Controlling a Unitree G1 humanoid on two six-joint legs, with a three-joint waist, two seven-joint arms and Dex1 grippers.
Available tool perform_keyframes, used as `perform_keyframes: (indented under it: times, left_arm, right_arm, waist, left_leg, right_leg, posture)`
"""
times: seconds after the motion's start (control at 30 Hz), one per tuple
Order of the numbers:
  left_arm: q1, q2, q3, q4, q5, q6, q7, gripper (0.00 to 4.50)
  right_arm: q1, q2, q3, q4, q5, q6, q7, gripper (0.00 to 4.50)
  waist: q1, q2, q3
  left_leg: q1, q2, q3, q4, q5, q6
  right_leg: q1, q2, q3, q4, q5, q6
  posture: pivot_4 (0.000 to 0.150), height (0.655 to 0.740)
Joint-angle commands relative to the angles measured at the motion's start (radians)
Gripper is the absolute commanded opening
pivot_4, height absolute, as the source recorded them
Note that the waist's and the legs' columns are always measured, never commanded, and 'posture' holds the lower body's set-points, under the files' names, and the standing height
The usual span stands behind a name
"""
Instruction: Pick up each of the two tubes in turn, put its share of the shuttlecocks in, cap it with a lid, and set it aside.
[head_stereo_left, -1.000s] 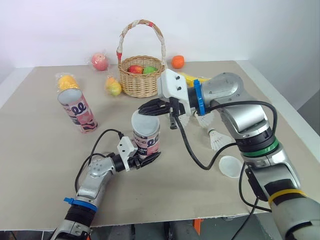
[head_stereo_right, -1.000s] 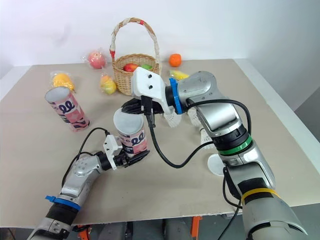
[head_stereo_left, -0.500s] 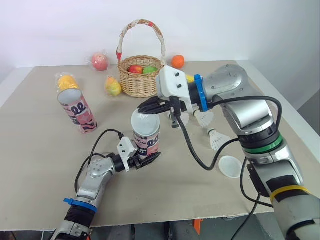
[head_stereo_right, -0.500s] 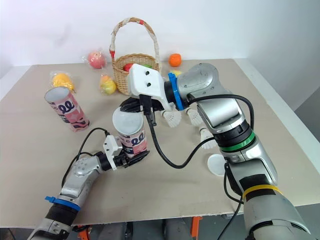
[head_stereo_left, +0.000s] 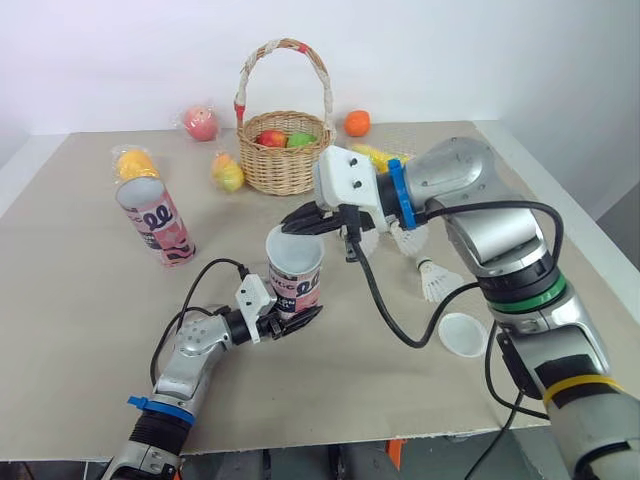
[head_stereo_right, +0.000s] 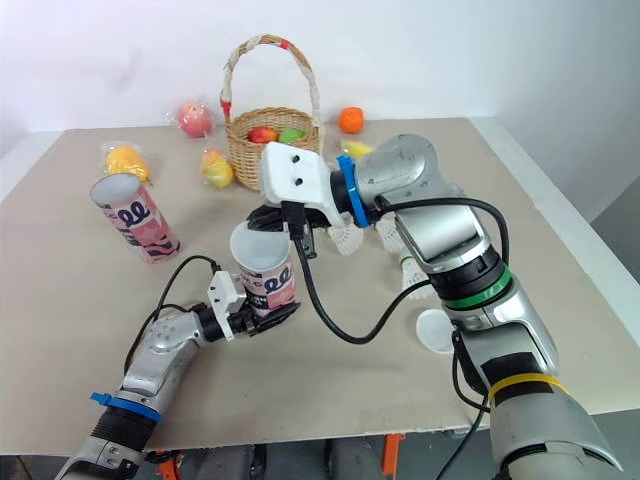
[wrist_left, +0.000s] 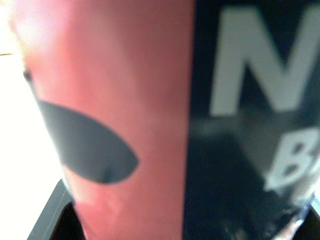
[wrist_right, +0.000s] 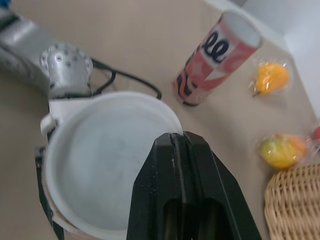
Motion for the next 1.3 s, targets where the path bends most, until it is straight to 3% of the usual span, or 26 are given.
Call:
perform_keyframes:
  times: [0.03, 1.3]
  left_arm:
    - [0.034, 0.007, -0.020, 0.052, 0.020, 0.041, 0.001, 2.90]
    - [0.025, -0.005, -0.025, 0.067, 0.024, 0.040, 0.003, 2.90]
  right_arm:
    - [0.006, -0.005, 0.005, -0.038, -0.004, -0.014, 0.014, 0.03]
    - [0.006, -0.004, 0.001, 0.030, -0.112, -0.170, -0.003, 0.03]
  waist:
    - [0.000, 0.000, 0.000]
    - [0.000, 0.000, 0.000]
  left_leg:
    - [0.000, 0.000, 0.000, 0.000, 0.000, 0.000]
    - [0.000, 0.000, 0.000, 0.000, 0.000, 0.000]
  right_leg:
    - [0.000, 0.000, 0.000, 0.000, 0.000, 0.000]
    - [0.000, -0.001, -0.001, 0.000, -0.002, -0.003]
  posture:
    - [0.150, 0.7400]
    - [0.150, 0.7400]
